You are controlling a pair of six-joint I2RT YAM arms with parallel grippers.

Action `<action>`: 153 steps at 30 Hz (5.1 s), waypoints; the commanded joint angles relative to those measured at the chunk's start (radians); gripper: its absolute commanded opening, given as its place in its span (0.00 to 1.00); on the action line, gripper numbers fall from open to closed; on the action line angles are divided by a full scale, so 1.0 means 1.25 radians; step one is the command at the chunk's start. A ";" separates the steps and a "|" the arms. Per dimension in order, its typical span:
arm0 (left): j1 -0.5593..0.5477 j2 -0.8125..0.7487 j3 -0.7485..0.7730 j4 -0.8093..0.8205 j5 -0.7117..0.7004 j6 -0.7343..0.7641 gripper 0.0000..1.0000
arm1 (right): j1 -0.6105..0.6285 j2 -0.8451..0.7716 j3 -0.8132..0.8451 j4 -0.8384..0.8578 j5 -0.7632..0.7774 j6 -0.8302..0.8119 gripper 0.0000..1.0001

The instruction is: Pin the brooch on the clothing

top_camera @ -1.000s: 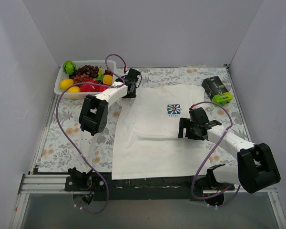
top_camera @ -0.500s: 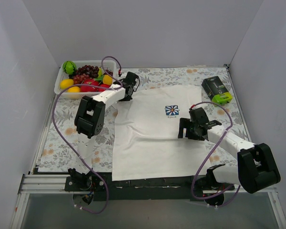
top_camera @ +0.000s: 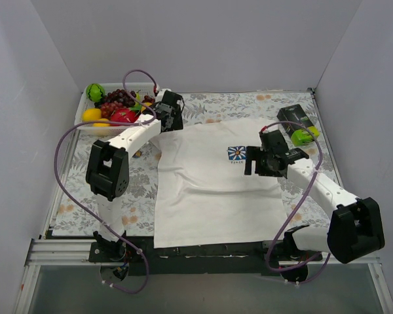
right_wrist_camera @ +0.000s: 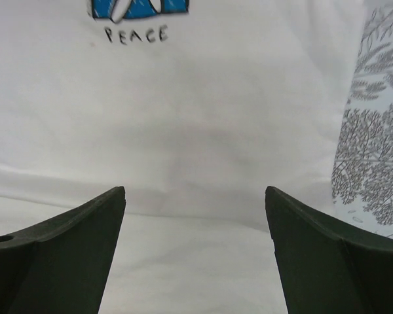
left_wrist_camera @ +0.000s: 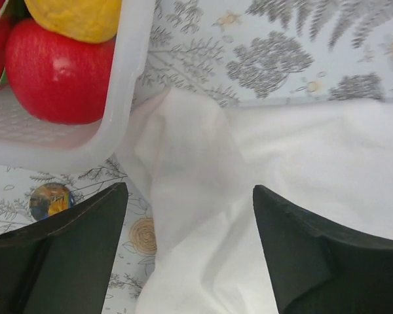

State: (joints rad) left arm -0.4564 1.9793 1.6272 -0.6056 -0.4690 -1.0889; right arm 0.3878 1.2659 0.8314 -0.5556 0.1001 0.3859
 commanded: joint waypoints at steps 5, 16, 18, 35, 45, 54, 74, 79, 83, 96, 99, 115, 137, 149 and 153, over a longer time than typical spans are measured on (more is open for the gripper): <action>-0.008 -0.066 0.038 0.111 0.181 0.045 0.84 | 0.003 0.117 0.140 0.111 0.044 -0.049 0.94; -0.010 0.136 0.193 0.091 0.322 0.026 0.90 | -0.012 0.471 0.438 0.163 0.054 -0.080 0.94; -0.010 0.173 0.215 0.083 0.335 0.027 0.90 | -0.022 0.523 0.477 0.159 0.045 -0.077 0.94; -0.010 0.379 0.417 0.048 0.403 0.017 0.94 | -0.149 0.772 0.687 0.128 -0.014 -0.045 0.93; -0.010 0.302 0.393 0.078 0.386 0.039 0.98 | -0.202 0.832 0.753 0.096 -0.009 -0.047 0.93; -0.008 0.277 0.341 0.043 0.296 0.069 0.98 | -0.206 0.859 0.832 0.059 0.008 -0.066 0.93; 0.031 0.068 -0.007 0.116 0.173 0.017 0.81 | -0.243 0.854 0.796 0.059 0.003 -0.057 0.94; 0.061 0.045 -0.050 0.133 0.181 0.014 0.82 | -0.245 0.854 0.798 0.058 -0.004 -0.057 0.94; 0.066 0.043 -0.050 0.133 0.185 0.017 0.83 | -0.245 0.850 0.806 0.051 -0.024 -0.063 0.93; 0.061 -0.118 -0.066 0.236 0.438 -0.006 0.96 | -0.195 0.716 0.841 0.025 -0.125 -0.101 0.95; 0.060 -0.167 -0.087 0.243 0.424 -0.011 0.98 | -0.164 0.681 0.836 0.022 -0.139 -0.110 0.95; 0.304 -0.468 -0.568 0.409 0.602 -0.222 0.88 | 0.090 0.560 0.653 0.216 -0.290 -0.074 0.91; 0.559 -0.397 -0.773 0.592 0.675 -0.389 0.68 | 0.256 0.879 0.899 0.476 -0.476 0.165 0.42; 0.558 -0.283 -0.737 0.627 0.650 -0.366 0.63 | 0.264 1.057 1.047 0.578 -0.573 0.322 0.01; 0.558 -0.237 -0.721 0.633 0.664 -0.361 0.55 | 0.268 1.087 1.054 0.620 -0.584 0.366 0.01</action>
State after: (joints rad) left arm 0.2367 1.6417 0.6922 0.1722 0.3592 -1.5642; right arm 0.7124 2.6015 2.0968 0.1184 -0.5846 0.7658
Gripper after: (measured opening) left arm 0.574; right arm 0.022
